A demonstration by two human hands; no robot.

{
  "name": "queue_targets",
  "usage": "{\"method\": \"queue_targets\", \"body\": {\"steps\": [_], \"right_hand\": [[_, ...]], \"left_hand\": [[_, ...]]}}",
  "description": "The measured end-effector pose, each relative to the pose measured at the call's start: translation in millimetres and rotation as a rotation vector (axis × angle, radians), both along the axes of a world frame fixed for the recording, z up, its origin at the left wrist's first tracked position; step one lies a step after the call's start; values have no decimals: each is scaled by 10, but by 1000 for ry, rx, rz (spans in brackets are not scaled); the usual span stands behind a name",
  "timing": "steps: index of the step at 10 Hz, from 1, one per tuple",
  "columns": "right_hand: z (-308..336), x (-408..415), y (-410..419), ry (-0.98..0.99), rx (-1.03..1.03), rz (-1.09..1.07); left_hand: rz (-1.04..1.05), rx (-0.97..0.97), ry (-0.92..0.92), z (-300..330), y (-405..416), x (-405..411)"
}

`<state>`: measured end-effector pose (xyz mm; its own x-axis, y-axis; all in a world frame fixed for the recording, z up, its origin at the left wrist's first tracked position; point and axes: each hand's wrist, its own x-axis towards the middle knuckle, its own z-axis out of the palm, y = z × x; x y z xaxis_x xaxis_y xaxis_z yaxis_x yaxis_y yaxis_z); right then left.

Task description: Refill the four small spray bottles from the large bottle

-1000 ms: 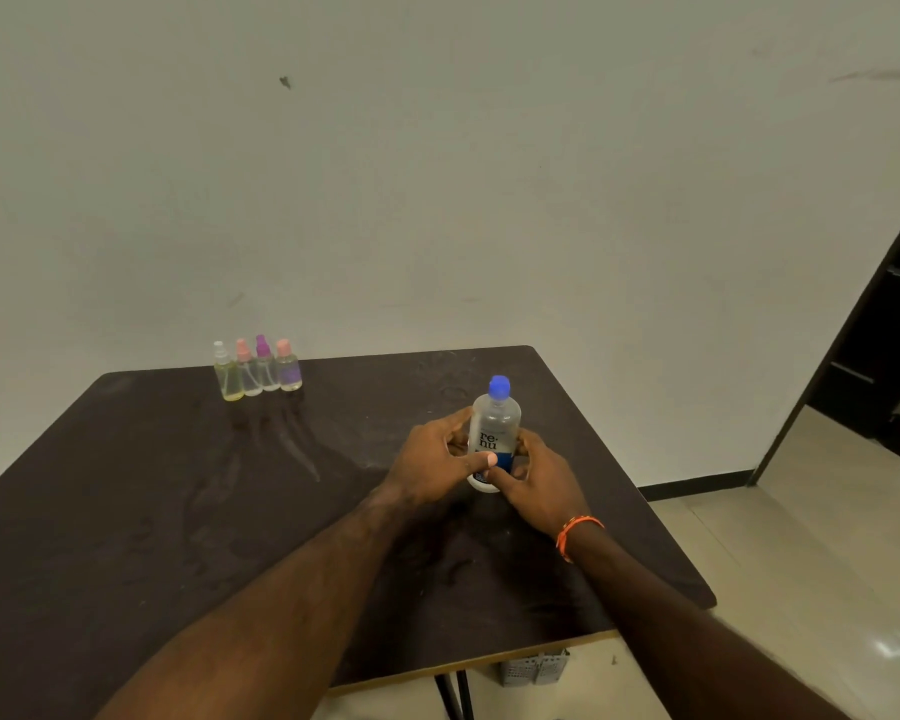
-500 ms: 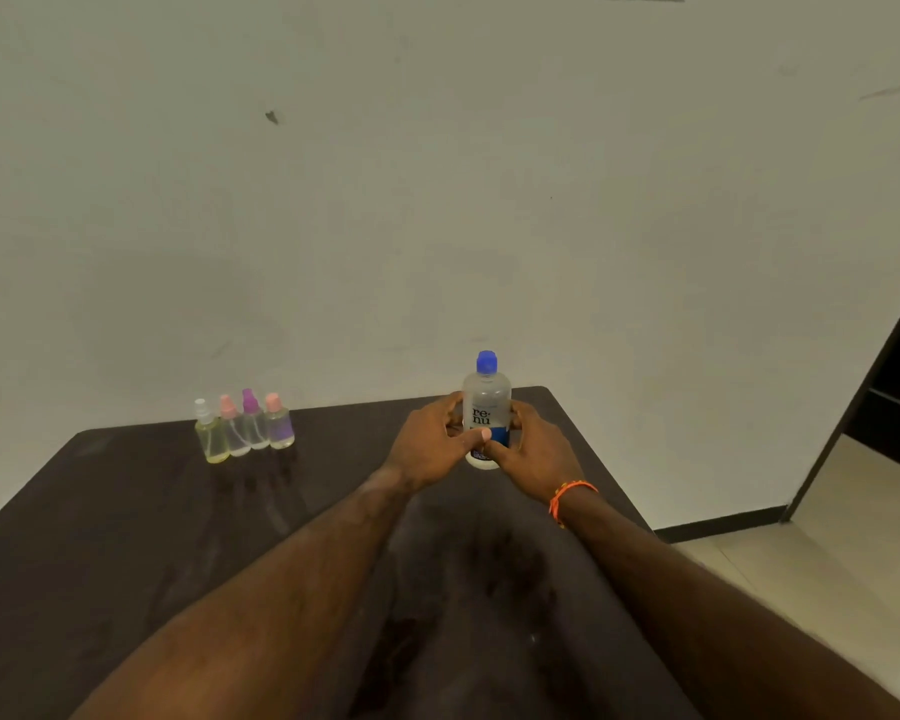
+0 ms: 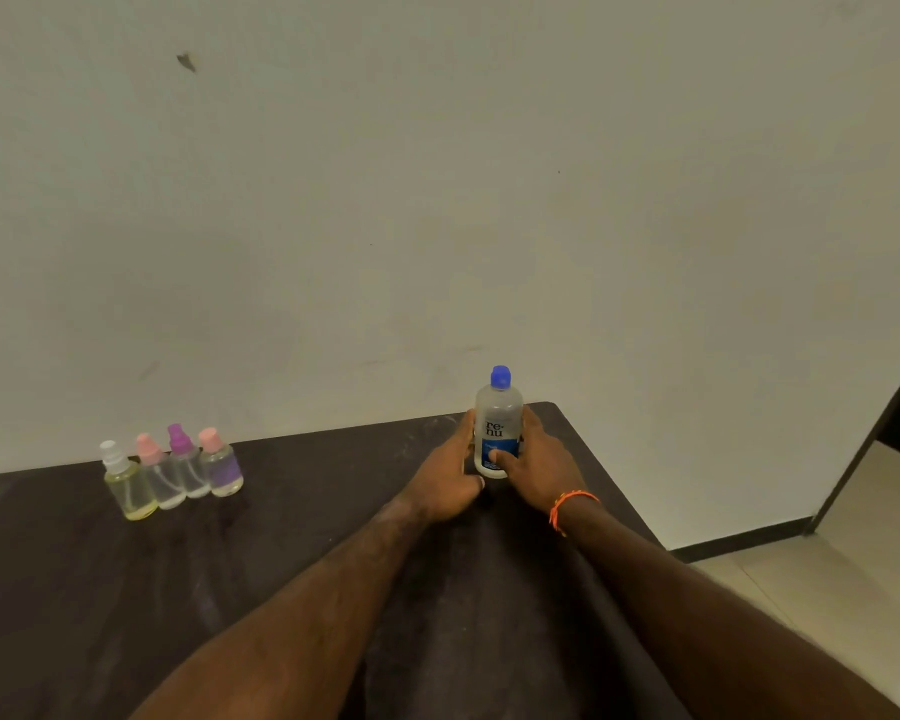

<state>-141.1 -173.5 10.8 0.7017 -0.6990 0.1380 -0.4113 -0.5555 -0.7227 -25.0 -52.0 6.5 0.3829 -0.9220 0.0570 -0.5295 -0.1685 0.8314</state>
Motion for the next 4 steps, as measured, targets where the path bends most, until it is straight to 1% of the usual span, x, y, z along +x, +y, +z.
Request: {"method": "queue_targets", "body": {"steps": [1, 3, 4], "right_hand": [[-70, 34, -21, 4, 14, -19], [-61, -54, 75, 47, 12, -58], [79, -202, 217, 113, -58, -123]], "left_hand": [[23, 36, -6, -12, -13, -7], [91, 45, -34, 66, 80, -68], [146, 126, -46, 190, 249, -111]]}}
